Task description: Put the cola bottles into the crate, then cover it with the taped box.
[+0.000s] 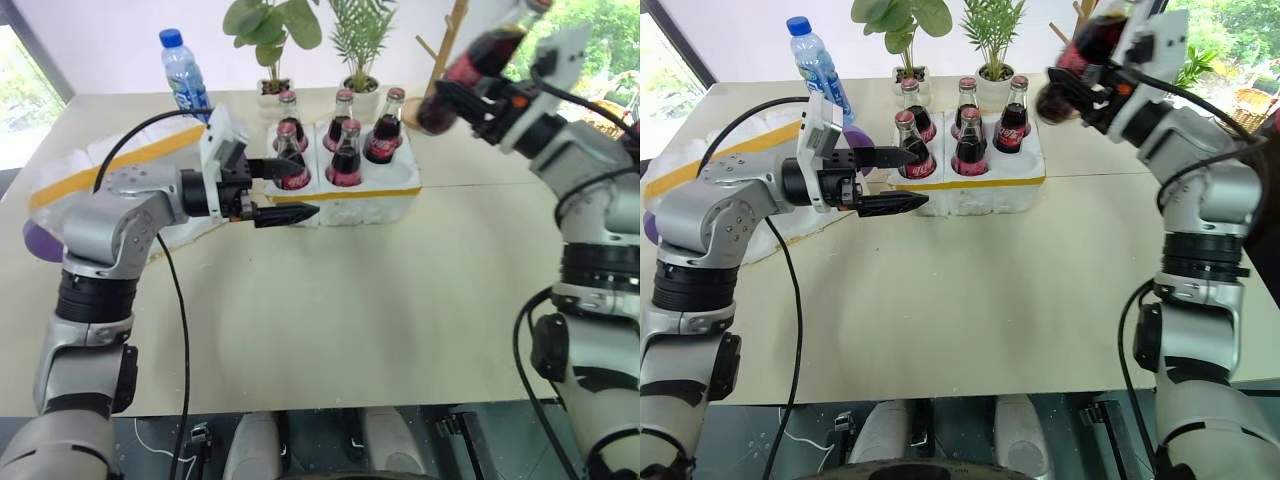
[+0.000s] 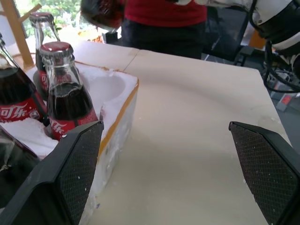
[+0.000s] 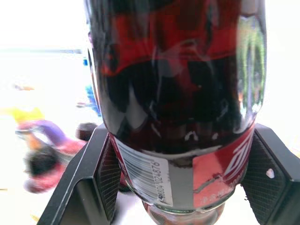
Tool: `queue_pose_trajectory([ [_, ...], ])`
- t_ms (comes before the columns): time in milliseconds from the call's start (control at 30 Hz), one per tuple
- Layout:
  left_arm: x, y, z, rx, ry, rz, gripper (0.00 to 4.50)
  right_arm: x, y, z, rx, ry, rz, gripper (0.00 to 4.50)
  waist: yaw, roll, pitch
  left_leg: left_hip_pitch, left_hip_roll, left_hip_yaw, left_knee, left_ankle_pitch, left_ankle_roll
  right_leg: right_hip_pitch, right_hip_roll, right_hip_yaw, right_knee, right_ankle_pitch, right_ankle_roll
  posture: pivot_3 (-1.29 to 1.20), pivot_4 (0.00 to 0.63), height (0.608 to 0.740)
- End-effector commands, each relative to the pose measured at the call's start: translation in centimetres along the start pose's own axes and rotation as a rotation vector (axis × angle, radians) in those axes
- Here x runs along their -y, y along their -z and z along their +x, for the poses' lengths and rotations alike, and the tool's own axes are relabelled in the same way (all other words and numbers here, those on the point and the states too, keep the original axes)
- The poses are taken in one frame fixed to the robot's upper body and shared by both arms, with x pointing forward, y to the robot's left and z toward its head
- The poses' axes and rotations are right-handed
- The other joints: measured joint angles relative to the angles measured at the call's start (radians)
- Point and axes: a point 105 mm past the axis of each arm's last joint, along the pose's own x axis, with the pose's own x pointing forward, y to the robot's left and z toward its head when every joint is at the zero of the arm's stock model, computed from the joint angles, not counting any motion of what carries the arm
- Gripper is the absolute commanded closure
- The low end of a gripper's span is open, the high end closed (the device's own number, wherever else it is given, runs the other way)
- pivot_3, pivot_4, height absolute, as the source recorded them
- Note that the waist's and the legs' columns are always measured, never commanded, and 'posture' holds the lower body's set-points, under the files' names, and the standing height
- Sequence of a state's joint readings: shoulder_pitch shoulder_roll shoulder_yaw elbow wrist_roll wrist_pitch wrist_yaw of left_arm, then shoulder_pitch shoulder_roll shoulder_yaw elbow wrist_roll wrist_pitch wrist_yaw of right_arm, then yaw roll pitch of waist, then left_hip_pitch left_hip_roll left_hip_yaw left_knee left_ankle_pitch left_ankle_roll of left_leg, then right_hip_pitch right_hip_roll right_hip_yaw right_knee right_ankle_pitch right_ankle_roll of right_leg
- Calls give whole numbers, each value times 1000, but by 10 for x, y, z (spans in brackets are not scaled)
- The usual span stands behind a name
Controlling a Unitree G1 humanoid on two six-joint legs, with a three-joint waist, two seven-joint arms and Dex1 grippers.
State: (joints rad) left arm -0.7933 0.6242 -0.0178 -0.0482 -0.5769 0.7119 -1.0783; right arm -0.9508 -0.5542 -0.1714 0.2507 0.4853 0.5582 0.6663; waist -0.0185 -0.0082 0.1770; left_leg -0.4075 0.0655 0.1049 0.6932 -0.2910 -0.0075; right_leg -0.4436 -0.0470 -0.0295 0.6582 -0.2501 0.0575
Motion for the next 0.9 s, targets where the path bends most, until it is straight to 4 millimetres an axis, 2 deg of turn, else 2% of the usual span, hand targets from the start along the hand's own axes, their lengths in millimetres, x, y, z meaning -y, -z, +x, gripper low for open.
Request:
queue_pose_trajectory([
  [33,-3,-14,-2,23,-18,61,0,-1,-6,11,3,11,-42,1725,10,0,0,0,0,0,0,0,0,0,-1,0,0,0,0,0,150,740],
  [233,-6,-15,-6,27,-41,68,0,1,25,14,-98,35,-73,1725,25,0,0,-3,-2,0,2,0,-1,-1,-2,-1,-2,0,0,0,150,740],
  [400,-8,-14,-12,23,-64,70,0,8,23,3,-101,77,-77,1725,23,0,0,-3,-1,0,1,1,-2,-1,-2,-1,-3,0,0,0,150,740],
  [567,-10,-14,-14,22,-74,69,0,8,32,-8,-141,82,-60,1725,25,0,0,-3,-1,0,1,1,-1,-1,-2,-1,-3,0,0,0,150,740],
  [767,-10,-14,-9,27,-62,71,0,1,67,-7,-242,67,-16,1725,23,0,0,-3,-1,0,1,1,-1,-1,-1,-1,-3,0,0,0,150,740],
  [800,-11,-15,-7,27,-59,74,0,3,73,-5,-259,84,-15,663,23,0,0,-3,-1,0,1,1,-1,-1,-1,-1,-3,0,0,0,150,740],
  [867,-11,-16,-6,28,-56,78,0,4,81,-3,-283,100,-29,55,23,0,0,-3,-1,0,1,1,-1,-1,-1,-1,-3,0,0,0,150,740],
  [900,-12,-17,-6,29,-57,80,0,4,83,-3,-288,97,-45,55,23,0,0,-3,-1,0,1,1,-1,0,-1,-1,-3,0,0,0,150,740],
])
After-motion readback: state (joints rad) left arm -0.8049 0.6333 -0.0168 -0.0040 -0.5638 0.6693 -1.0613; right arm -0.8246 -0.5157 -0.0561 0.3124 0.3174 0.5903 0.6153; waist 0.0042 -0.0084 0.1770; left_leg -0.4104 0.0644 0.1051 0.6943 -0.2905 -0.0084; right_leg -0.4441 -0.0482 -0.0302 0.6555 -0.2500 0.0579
